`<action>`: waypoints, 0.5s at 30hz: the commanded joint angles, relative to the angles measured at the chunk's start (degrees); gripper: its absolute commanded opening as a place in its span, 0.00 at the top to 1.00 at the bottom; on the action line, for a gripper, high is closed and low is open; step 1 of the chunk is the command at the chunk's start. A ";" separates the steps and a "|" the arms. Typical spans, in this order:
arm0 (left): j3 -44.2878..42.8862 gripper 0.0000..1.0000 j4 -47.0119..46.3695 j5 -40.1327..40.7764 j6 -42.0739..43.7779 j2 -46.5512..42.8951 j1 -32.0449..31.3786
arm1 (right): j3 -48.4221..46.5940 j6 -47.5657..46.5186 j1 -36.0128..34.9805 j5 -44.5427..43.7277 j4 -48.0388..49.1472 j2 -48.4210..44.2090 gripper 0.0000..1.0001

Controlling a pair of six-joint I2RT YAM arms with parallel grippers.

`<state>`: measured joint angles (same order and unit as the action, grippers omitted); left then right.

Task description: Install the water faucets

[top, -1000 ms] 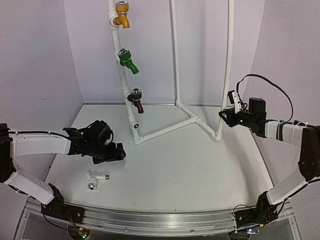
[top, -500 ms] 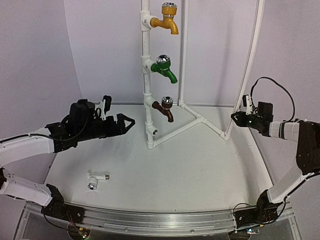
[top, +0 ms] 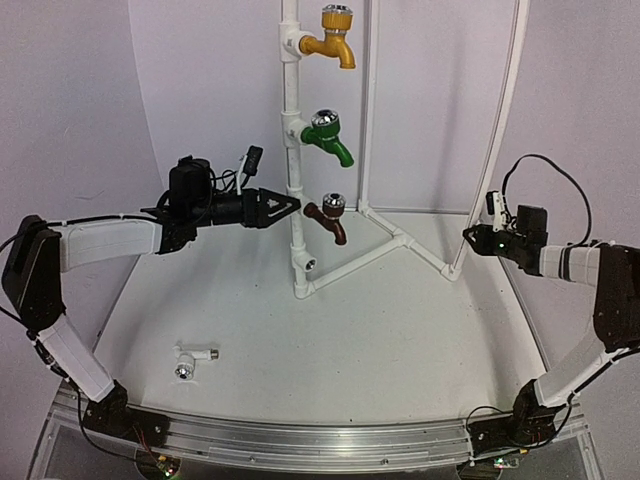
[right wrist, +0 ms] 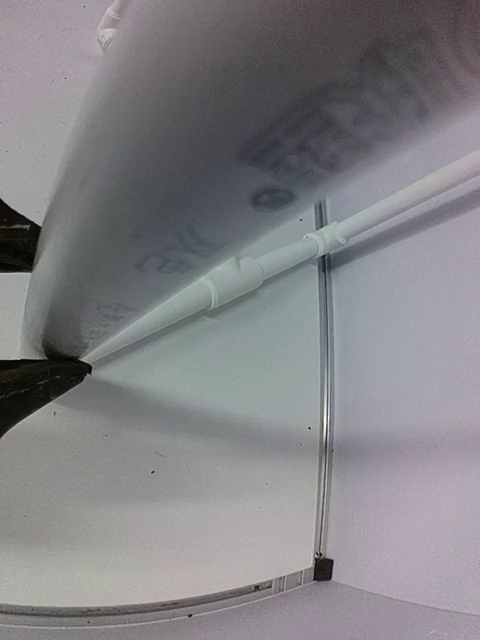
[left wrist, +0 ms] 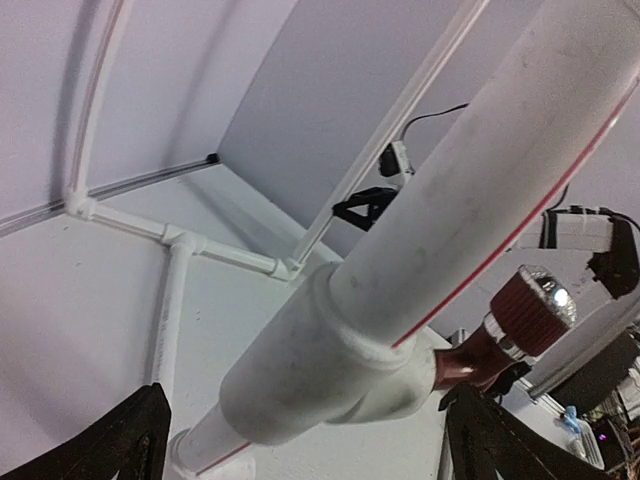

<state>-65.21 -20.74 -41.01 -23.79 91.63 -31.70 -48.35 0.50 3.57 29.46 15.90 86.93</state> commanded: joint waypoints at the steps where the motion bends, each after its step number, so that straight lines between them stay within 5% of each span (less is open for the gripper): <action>1: -8.43 0.01 -13.45 -16.43 -5.39 3.14 -0.59 | 1.09 5.31 -0.05 6.21 -3.59 -0.26 1.00; 6: -13.06 0.07 -13.86 -16.19 -8.04 6.98 -1.65 | 1.66 6.83 -0.30 8.36 -1.76 -0.08 1.00; 15: -9.95 0.42 -12.98 -8.73 -9.40 2.76 -5.48 | 2.03 7.93 -6.26 5.73 -0.93 2.00 1.00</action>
<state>-75.55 -30.30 -50.33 -32.24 98.95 -33.53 -47.49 1.50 3.15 29.97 17.71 86.94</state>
